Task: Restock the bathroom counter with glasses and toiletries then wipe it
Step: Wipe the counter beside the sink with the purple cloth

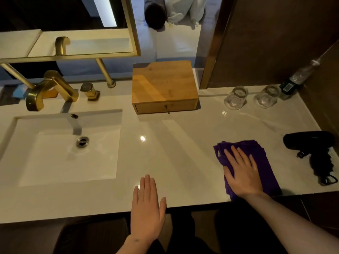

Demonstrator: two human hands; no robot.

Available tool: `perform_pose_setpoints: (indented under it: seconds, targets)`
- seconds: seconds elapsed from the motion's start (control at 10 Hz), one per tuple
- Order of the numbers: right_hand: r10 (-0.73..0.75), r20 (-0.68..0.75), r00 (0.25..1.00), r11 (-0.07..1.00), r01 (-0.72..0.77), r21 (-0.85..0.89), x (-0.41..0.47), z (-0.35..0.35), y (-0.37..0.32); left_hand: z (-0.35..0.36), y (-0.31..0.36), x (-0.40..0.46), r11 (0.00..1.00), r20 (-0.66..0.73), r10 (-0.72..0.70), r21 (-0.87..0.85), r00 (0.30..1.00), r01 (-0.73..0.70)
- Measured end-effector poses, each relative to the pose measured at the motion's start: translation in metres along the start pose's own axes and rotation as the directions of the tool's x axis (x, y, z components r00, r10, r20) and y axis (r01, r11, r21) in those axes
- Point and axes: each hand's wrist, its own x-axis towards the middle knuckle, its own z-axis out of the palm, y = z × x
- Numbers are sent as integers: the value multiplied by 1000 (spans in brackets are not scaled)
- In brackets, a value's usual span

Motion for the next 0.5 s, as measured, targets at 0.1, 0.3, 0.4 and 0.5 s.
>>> perform_pose_setpoints:
  seconds: [0.1,0.3,0.4,0.5]
  targets:
    - [-8,38,999,1000,9,-15,-6,2,-3,4,-3,-2,1000,3,15,22,1000,-15]
    - [117,70,991,981,-126,145,-10,-13,-20,-6,5,-1,999,50,-31,-41,998,33]
    - [143,-136,980,907,-75,415,-46,-14,-42,-15,7,-9,993,36,-55,-106,998,59]
    - [85,-201,976,804,52,592,-98,-7,-56,-25,3,-30,964,-13,-37,-265,999,32]
